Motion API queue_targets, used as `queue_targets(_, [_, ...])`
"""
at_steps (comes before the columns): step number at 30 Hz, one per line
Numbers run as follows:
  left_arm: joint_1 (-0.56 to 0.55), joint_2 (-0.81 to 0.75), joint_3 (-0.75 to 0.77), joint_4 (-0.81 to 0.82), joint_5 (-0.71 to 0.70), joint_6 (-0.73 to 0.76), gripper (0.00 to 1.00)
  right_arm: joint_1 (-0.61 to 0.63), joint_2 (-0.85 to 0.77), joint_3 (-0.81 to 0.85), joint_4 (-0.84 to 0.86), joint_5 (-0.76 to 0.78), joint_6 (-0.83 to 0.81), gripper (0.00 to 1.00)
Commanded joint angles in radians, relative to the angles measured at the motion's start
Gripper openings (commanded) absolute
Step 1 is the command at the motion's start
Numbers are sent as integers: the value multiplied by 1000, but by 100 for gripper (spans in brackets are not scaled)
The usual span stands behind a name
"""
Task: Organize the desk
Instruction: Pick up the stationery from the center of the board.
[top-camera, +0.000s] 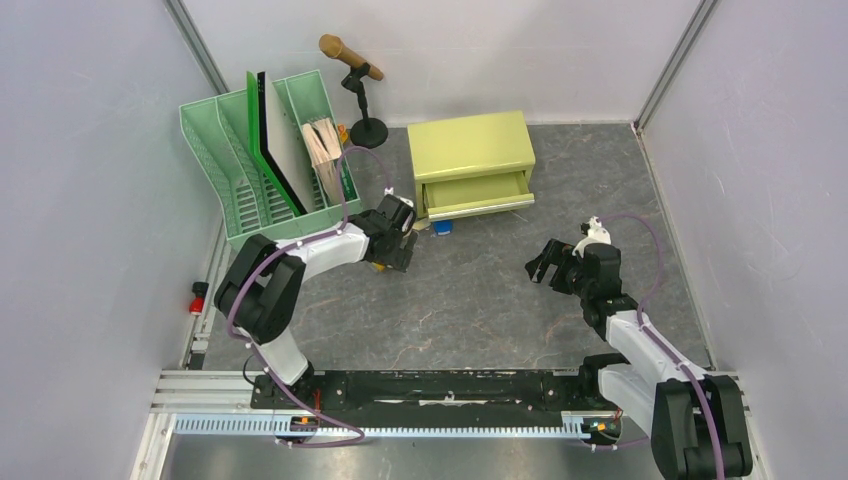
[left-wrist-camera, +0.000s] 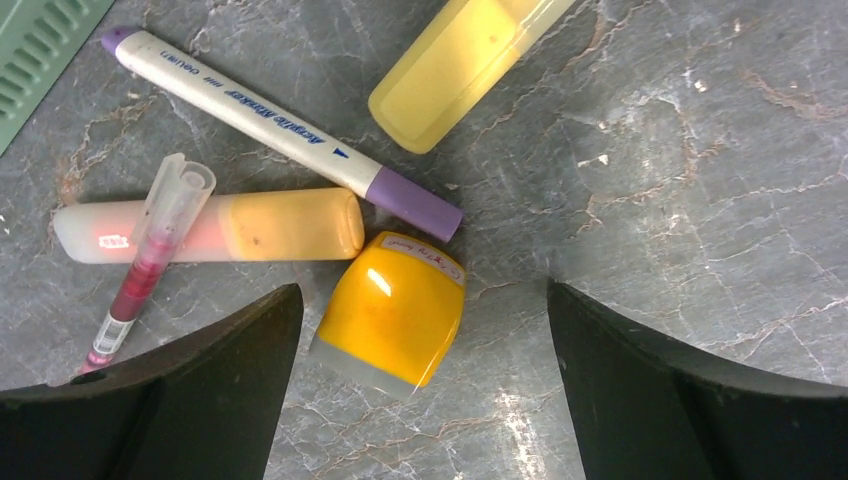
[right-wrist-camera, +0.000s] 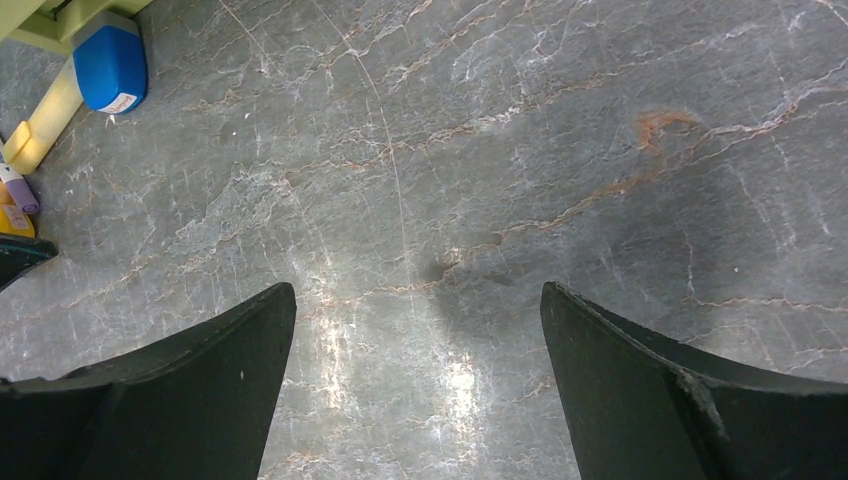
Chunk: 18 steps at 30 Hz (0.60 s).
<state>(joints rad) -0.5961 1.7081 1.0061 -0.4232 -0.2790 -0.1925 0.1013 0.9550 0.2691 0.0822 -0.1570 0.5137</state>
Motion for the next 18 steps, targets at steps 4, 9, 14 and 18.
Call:
queue_targets(4, [4, 21, -2, 45, 61, 105, 94, -10, 14, 33, 53, -36, -5, 98])
queue_targets(9, [7, 20, -3, 8, 134, 79, 88, -11, 1, 29, 53, -33, -6, 98])
queue_targets(14, [10, -17, 21, -41, 204, 44, 73, -12, 5, 29, 54, -42, -6, 98])
queue_targets(18, [11, -34, 41, -84, 178, 19, 86, -12, 4, 26, 56, -45, -1, 98])
